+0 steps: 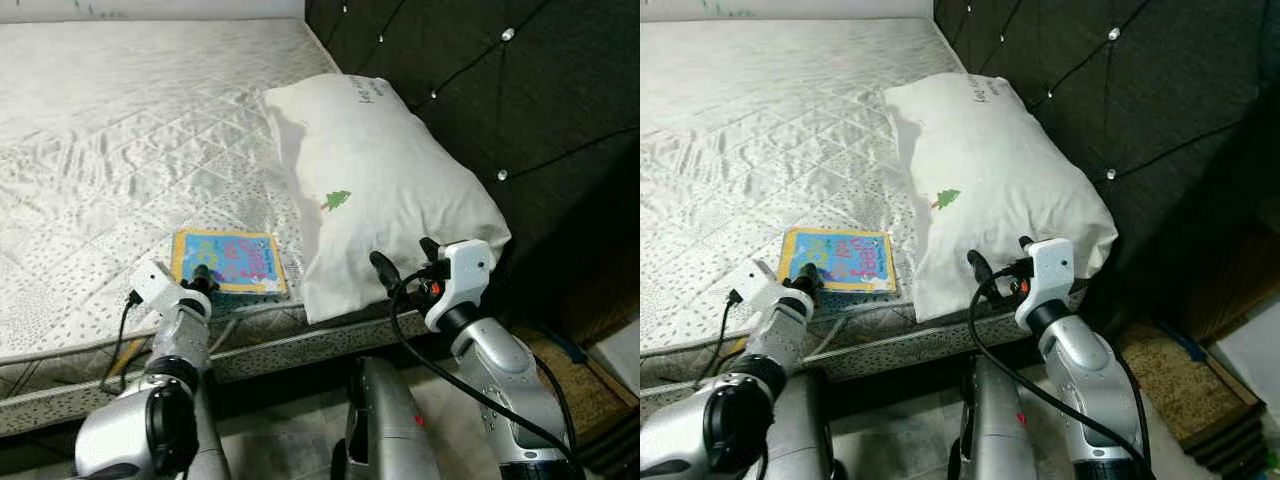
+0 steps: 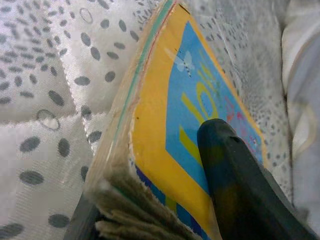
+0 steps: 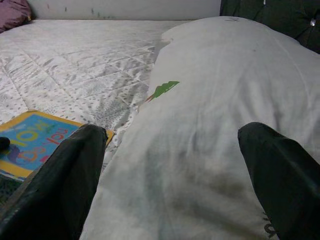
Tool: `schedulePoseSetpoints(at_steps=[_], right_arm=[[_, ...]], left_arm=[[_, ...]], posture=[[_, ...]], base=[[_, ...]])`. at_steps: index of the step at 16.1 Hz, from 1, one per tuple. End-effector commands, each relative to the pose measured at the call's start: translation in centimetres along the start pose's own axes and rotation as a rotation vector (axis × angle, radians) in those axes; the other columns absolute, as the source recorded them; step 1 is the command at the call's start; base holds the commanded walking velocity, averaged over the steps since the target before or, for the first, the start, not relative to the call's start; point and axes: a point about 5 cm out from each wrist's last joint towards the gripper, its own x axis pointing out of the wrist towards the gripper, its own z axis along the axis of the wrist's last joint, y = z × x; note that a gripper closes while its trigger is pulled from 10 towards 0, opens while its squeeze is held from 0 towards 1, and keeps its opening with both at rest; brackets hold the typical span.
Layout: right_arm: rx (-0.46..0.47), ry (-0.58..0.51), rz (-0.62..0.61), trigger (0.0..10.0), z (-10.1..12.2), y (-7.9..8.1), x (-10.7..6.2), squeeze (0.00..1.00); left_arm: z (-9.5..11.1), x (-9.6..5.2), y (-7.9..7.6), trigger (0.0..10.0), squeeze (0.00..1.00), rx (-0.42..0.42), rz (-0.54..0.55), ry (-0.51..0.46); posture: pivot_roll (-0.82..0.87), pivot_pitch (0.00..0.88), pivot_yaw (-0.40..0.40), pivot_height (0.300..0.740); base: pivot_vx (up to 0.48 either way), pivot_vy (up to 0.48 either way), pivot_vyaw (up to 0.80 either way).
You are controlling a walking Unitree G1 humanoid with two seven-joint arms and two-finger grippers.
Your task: Clean up the room
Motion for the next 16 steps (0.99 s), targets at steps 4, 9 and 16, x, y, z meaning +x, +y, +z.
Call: schedulePoseSetpoints(at_steps=[4,9,16], right_arm=[[-0.017,0.015,0.021,10.0,-0.3,0.1,0.3,0.0],[-0.022,0.023,0.011,10.0,-0.6,-0.3,0.4,0.0],[-0.023,0.017,0.002,10.0,-0.6,-0.6,0.6,0.0]], left_arm=[[-0.5,0.0,1.4,10.0,1.0,0.208,0.067,0.155],[-2.3,-0.3,0.9,10.0,1.0,0.415,0.137,0.283],[-3.6,-0.6,-0.3,10.0,1.0,0.639,0.051,0.345]], posture=[[-0.2,0.006,-0.07,0.536],[-0.19,0.0,-0.061,0.536],[-0.16,0.0,-0.047,0.536]], base=[[0.0,0.0,0.0],[0.0,0.0,0.0],[0.0,0.0,0.0]])
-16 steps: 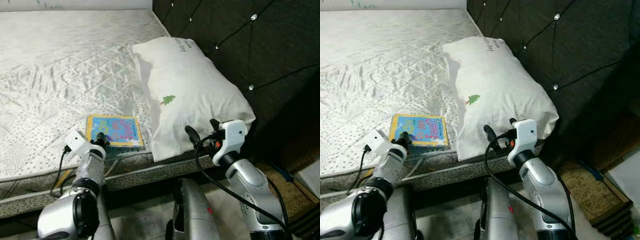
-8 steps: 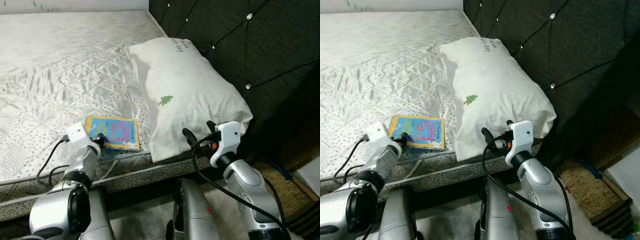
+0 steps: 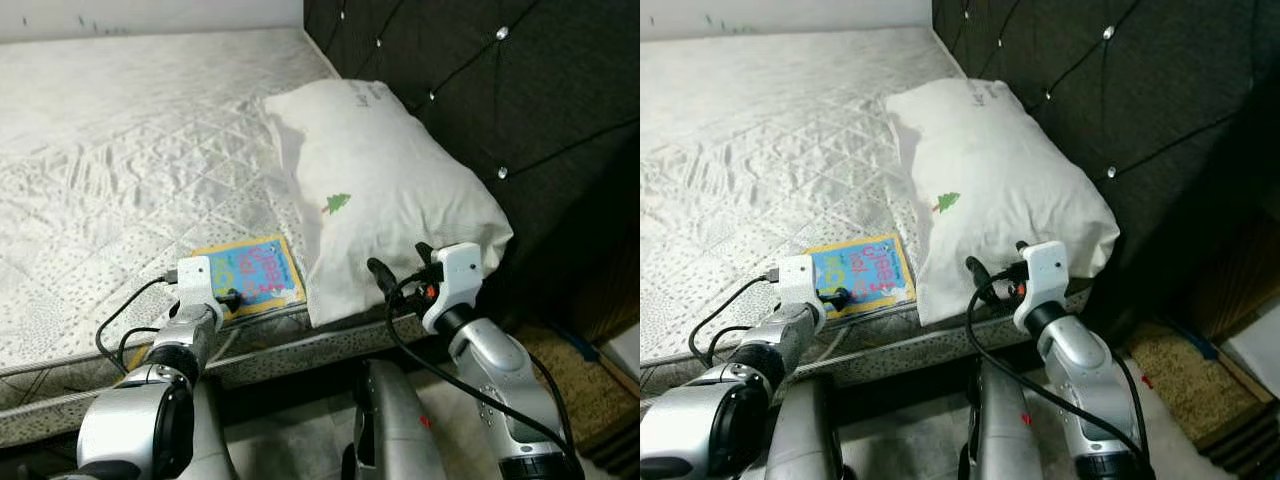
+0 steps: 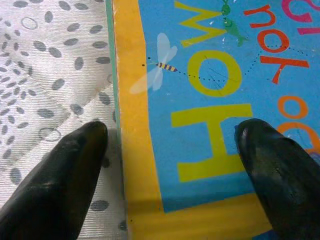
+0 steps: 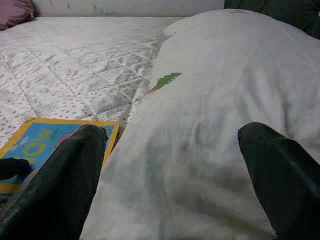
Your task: Clean up the room
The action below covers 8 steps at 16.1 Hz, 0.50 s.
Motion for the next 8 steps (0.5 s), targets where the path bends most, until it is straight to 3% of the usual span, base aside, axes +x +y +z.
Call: schedulePoseSetpoints(at_steps=[1,6,8], right_arm=[[-0.005,-0.017,-0.01,10.0,0.4,-0.4,0.2,0.0],[0.0,-0.029,-0.012,10.0,0.3,-0.2,0.5,0.0],[0.003,-0.031,-0.016,10.0,0.3,-0.2,0.6,0.0]], left_arm=[[-2.0,-0.1,-0.3,10.0,1.0,0.015,-0.003,0.083],[-1.1,-0.1,2.3,10.0,1.0,0.119,0.048,-0.002],[-1.0,-0.1,3.1,10.0,1.0,0.092,0.045,-0.002]], posture=[[-0.16,0.0,-0.042,0.536],[-0.13,0.0,-0.041,0.536],[-0.12,0.0,-0.042,0.536]], base=[[0.0,0.0,0.0],[0.0,0.0,0.0],[0.0,0.0,0.0]])
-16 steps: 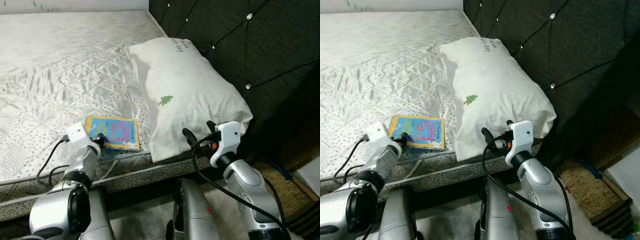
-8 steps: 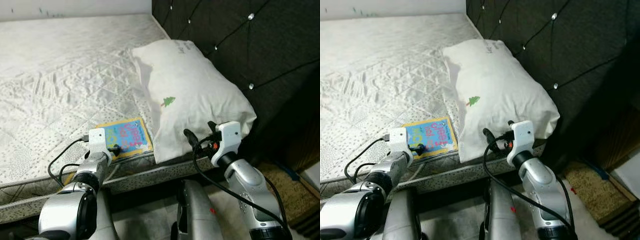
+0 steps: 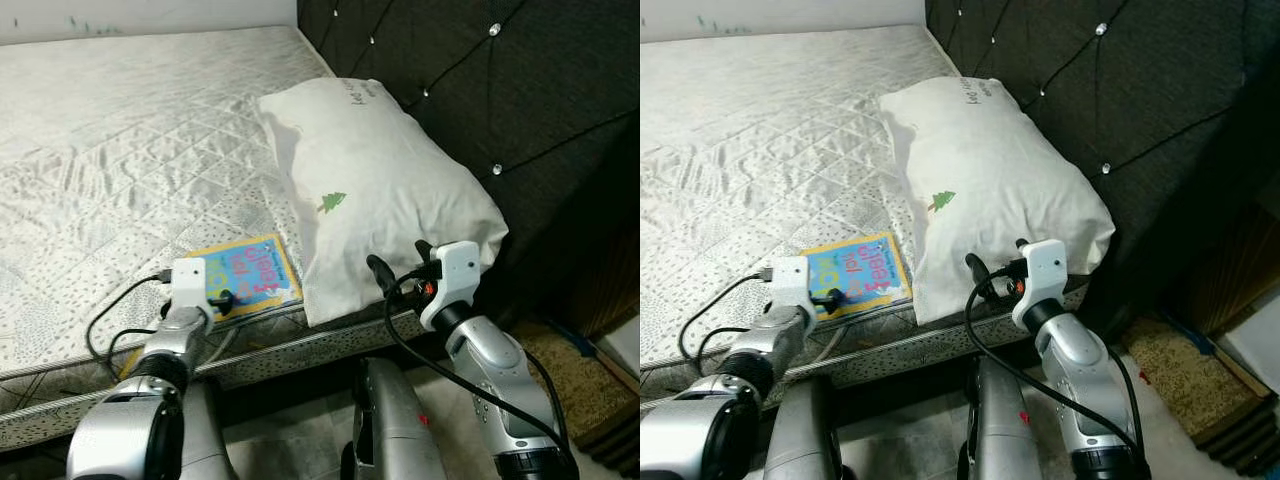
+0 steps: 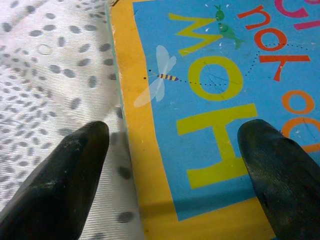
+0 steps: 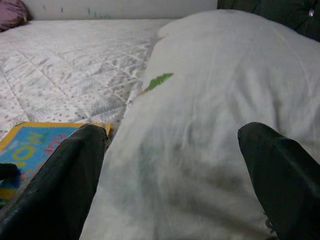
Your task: Clean up the room
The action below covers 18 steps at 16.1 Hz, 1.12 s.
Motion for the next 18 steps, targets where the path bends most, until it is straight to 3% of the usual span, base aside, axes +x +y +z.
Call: schedulePoseSetpoints(at_steps=[1,7,12,13,14,15,18], right_arm=[[-0.001,-0.013,-0.007,10.0,0.2,-0.1,0.2,0.0],[-0.001,-0.014,-0.017,10.0,0.1,-0.1,0.3,0.0],[-0.003,-0.014,-0.014,10.0,0.2,0.0,0.3,0.0],[-0.006,-0.015,-0.014,10.0,0.2,0.0,0.3,0.0],[-0.007,-0.017,-0.016,10.0,0.3,0.0,0.3,0.0],[-0.008,-0.021,-0.019,10.0,0.4,-0.1,0.2,0.0],[-0.006,-0.025,-0.031,10.0,0.3,-0.2,0.3,0.0]], left_arm=[[-1.3,-0.1,1.2,10.0,1.0,0.011,0.027,0.053],[1.1,0.1,2.7,10.0,1.0,0.035,0.074,-0.011],[1.7,0.2,2.4,10.0,0.99,-0.003,0.07,-0.002],[2.1,0.2,2.4,10.0,0.63,0.013,0.072,-0.004],[2.8,0.2,2.4,10.0,0.35,0.021,0.08,-0.029],[3.8,0.2,2.4,10.0,0.0,0.005,0.087,-0.066],[5.3,0.0,2.4,10.0,0.0,-0.118,0.158,-0.196]], posture=[[-0.12,0.0,-0.042,0.536],[-0.13,0.0,-0.046,0.536],[-0.14,0.0,-0.051,0.536],[-0.15,0.0,-0.051,0.536],[-0.15,0.0,-0.051,0.536],[-0.15,0.0,-0.045,0.536],[-0.13,0.0,-0.038,0.536]], base=[[0.0,0.0,0.0],[0.0,0.0,0.0],[0.0,0.0,0.0],[0.0,0.0,0.0],[0.0,0.0,0.0],[0.0,0.0,0.0],[0.0,0.0,0.0]])
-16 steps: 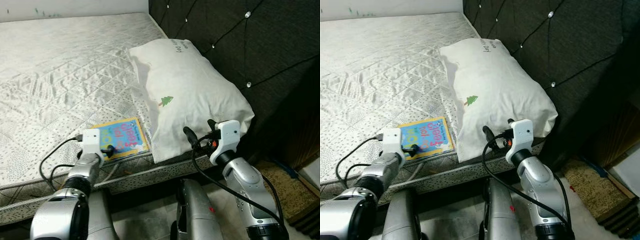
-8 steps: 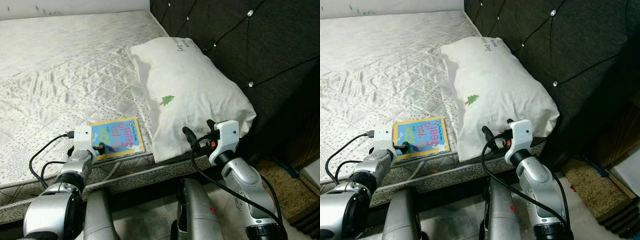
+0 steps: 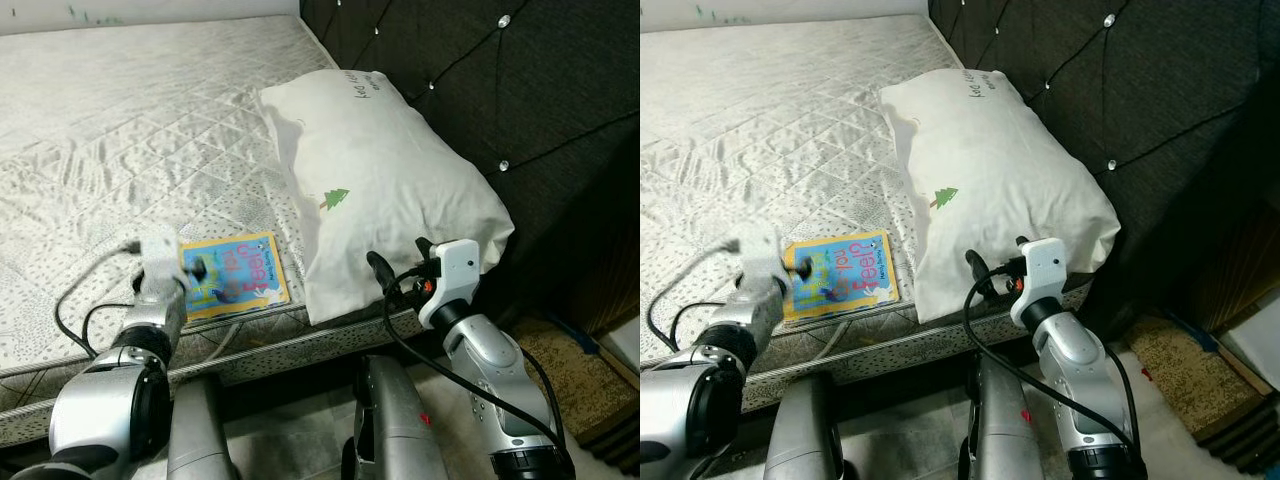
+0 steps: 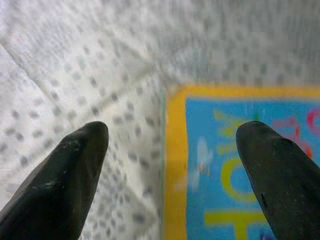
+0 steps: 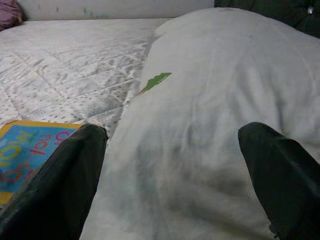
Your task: Clean up the room
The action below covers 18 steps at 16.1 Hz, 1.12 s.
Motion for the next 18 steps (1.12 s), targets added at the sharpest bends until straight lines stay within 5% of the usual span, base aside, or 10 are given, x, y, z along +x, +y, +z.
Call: schedulePoseSetpoints(at_steps=[1,2,3,4,5,6,7,11,18], right_arm=[[-0.004,-0.007,-0.01,10.0,0.1,-0.1,0.2,0.0],[-0.001,-0.01,-0.006,10.0,0.1,0.1,0.3,0.0],[0.0,-0.011,-0.005,10.0,0.1,0.1,0.3,0.0],[0.0,-0.009,-0.004,10.0,0.1,0.0,0.3,0.0],[-0.003,-0.006,-0.004,10.0,-0.1,-0.2,0.4,0.0],[-0.005,-0.003,-0.004,10.0,-0.2,-0.3,0.5,0.0],[-0.006,-0.002,-0.005,10.0,-0.2,-0.3,0.6,0.0],[-0.006,-0.006,-0.001,10.0,-0.2,-0.2,1.0,0.0],[-0.006,-0.006,-0.001,10.0,-0.2,-0.2,1.0,0.0]], left_arm=[[0.0,-0.1,0.0,10.0,0.0,-0.037,0.025,-0.024],[-0.6,-0.6,0.2,10.0,0.0,-0.069,0.043,-0.054],[-1.3,-1.1,0.4,10.0,0.69,-0.085,0.052,-0.045],[-2.4,-2.5,0.2,10.0,1.0,-0.117,0.042,-0.021],[-3.2,-4.3,0.5,10.0,1.0,-0.122,0.065,-0.015],[-3.9,-5.5,1.0,10.0,0.66,-0.128,0.102,-0.021],[-4.8,-6.1,1.7,10.0,0.0,-0.155,0.139,-0.008],[-5.7,-7.4,4.2,10.0,0.0,-0.158,0.238,0.034],[-5.7,-7.4,4.2,10.0,0.0,-0.158,0.238,0.034]], posture=[[-0.12,0.0,-0.037,0.536],[-0.11,0.0,-0.037,0.536],[-0.1,0.0,-0.038,0.536],[-0.09,0.0,-0.04,0.536],[-0.08,0.0,-0.042,0.536],[-0.07,0.0,-0.043,0.536],[-0.06,0.0,-0.043,0.536],[-0.05,0.0,-0.048,0.536],[-0.05,0.0,-0.048,0.536]], base=[[0.0,0.0,0.0],[0.0,0.0,0.0],[0.0,0.0,0.0],[0.0,0.0,0.0],[0.0,0.0,0.0],[0.0,0.0,0.0],[0.0,0.0,0.0],[0.0,0.0,0.0],[0.0,0.0,0.0]])
